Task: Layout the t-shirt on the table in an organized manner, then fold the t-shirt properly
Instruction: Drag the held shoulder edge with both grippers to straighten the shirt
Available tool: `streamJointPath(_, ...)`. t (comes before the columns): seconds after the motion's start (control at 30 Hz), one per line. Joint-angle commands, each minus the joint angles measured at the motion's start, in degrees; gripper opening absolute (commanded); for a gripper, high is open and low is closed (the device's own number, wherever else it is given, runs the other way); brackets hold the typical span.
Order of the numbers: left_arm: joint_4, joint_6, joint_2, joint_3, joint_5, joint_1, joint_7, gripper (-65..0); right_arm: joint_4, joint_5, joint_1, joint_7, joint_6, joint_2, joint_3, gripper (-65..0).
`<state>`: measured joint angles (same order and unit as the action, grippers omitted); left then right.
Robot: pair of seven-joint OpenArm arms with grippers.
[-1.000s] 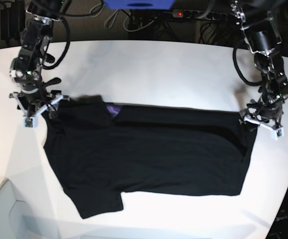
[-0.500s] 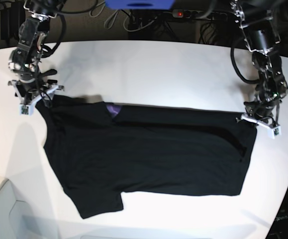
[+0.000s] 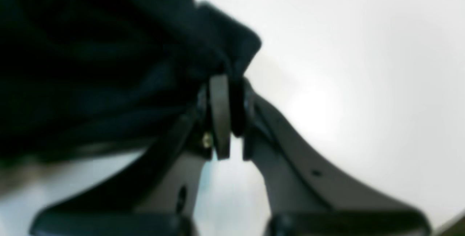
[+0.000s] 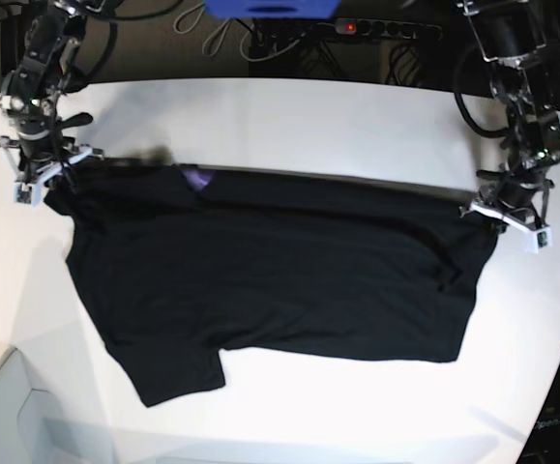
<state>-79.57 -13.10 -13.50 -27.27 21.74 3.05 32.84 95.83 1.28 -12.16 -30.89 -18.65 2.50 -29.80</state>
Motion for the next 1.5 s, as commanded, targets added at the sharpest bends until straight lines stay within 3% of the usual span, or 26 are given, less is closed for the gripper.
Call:
streamJointPath(0.0, -2.8, 0.2, -1.4, -0.4, 1.5, 0.2, -1.8, -65.0, 3.6, -0.3, -0.1, 1.9, 0.3, 0.8, -0.3, -65.0)
streamJointPath(0.1, -6.5, 0.7, -3.1, -1.5, 6.5, 1.5, -1.5, -65.0, 8.7, -0.3, -0.6, 1.8, 0.3, 0.8, 0.0, -65.0)
streamJointPath(0.2, -7.4, 0.8, -3.9, -1.6, 9.6, -0.9, 4.0, -65.0, 9.8, -0.1, 2.2, 1.0, 0.3, 0.8, 1.5, -65.0)
streamJointPath(0.4, -7.1, 0.8, -4.0, -4.4, 9.8, -8.7, 14.1, -65.0, 10.1, -0.3, 11.8, -19.5, 0.3, 4.9, 5.2, -65.0)
streamJointPath(0.47, -7.1, 0.8, -4.0, -5.2, 9.9, -10.5, 16.0, -65.0, 11.3, -0.4, 14.0, -22.0, 0.3, 4.9, 3.6, -65.0)
streamJointPath(0.6, -7.2, 0.8, -4.1, -5.2, 9.9, -11.2, 18.6, -65.0, 12.6, -0.3, 12.8, -23.0, 0.1, 5.4, 6.8, -65.0)
streamJointPath(0.77, -7.3, 0.8, -4.5, -5.2, 9.9, -9.3, 19.1, -65.0, 13.1, -0.2, 9.5, -23.4, -5.2, 6.3, 9.2, -65.0)
streamJointPath(1.07, -9.8, 0.8, -4.6, -5.4, 9.9, -2.7, 19.0, -65.0, 15.3, -0.2, 6.0, -23.5, -5.3, 5.9, 7.1, -65.0)
streamJointPath(1.2, -12.7, 0.5, -4.0, -8.9, 10.3, 1.9, 19.1, -65.0, 15.3, -0.3, 5.6, -23.7, -5.4, 5.6, 3.9, -65.0)
streamJointPath(1.37, -13.7, 0.3, -4.0, -12.2, 10.2, 7.2, 18.7, -65.0, 15.3, -0.3, -0.6, -22.6, -5.5, 6.0, 2.7, -65.0)
streamJointPath(1.47, -13.4, 0.2, -4.0, -12.7, 10.0, 10.7, 18.5, -65.0, 15.1, -0.4, -5.5, -19.5, -7.2, 4.4, 1.4, -65.0)
